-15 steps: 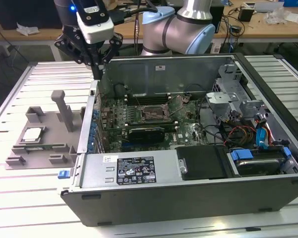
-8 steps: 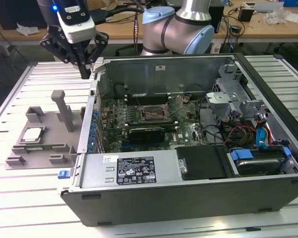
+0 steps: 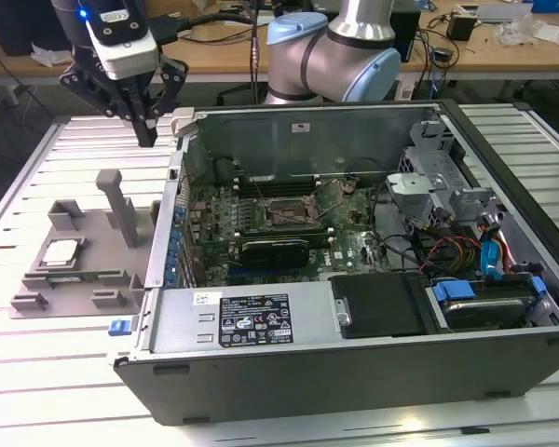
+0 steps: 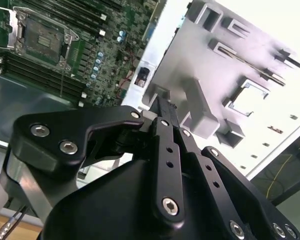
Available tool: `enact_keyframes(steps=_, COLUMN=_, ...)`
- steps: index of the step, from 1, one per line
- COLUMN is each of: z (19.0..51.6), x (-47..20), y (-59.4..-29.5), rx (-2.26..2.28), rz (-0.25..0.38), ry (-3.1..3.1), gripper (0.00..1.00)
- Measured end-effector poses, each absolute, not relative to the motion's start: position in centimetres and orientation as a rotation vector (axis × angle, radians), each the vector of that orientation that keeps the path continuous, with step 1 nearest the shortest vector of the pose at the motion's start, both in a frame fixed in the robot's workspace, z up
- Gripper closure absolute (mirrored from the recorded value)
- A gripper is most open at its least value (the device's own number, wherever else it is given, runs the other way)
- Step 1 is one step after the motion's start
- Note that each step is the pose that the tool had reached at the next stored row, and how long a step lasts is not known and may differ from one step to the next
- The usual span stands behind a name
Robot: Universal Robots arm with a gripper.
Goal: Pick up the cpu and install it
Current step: 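Reach for the cpu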
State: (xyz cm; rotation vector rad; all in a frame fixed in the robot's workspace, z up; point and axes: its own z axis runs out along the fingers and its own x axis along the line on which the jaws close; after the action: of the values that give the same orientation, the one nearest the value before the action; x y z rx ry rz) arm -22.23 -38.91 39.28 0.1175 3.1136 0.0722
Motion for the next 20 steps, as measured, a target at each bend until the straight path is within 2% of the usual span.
enact_keyframes(steps=20, z=38.8, x=-26.4, y=-37.7, rx=0.117, rz=0.072, ry=3.114, gripper=0.89)
